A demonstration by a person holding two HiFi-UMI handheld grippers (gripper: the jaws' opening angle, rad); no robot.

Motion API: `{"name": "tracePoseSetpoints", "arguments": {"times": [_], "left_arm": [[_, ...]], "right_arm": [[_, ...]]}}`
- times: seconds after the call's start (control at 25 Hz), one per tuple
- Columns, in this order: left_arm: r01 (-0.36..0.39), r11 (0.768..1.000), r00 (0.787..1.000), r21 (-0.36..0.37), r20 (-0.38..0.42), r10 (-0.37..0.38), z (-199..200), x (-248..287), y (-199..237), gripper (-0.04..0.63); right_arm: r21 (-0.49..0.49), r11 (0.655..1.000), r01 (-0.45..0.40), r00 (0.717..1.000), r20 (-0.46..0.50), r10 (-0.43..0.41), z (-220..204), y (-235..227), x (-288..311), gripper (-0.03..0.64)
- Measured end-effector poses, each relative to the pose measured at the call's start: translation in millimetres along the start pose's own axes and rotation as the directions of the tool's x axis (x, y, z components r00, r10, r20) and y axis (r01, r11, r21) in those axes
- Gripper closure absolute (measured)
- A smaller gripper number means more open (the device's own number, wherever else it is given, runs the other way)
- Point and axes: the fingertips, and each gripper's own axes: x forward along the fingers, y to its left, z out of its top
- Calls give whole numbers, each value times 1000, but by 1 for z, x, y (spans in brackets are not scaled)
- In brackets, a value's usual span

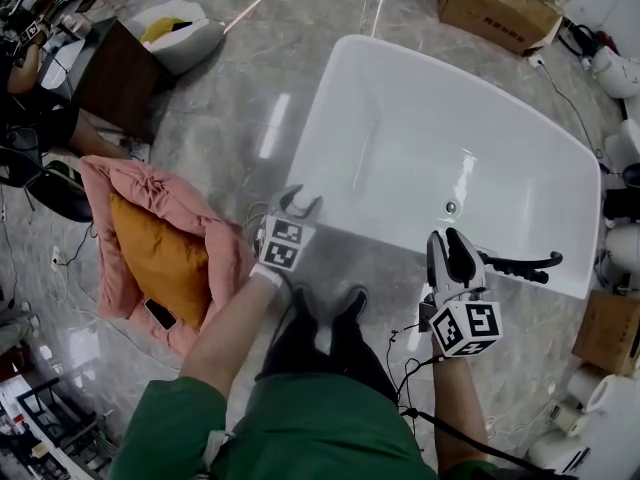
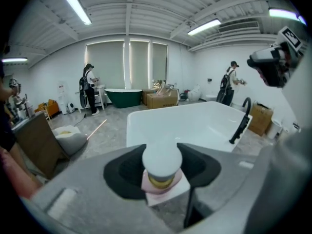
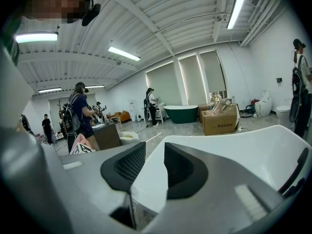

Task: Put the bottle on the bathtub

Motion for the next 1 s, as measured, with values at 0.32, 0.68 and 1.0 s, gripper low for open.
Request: {"name": "tracePoseSetpoints", "arguments": {"times": [0.32, 0.68, 1.0], "left_arm": [[60, 995, 998, 74, 1, -60, 13, -7, -20, 285], [-14, 997, 991, 75, 133, 4, 68, -64, -5, 291], [-43, 999, 964, 20, 264, 36, 135, -131, 6, 344]], "right_arm": [[-9, 1000, -4, 1000, 19, 4, 9, 3, -6, 509], [-18, 1000, -21, 998, 59, 22, 29, 19, -14, 509], [-53, 998, -18, 989, 147, 26, 74, 35, -24, 509]]}}
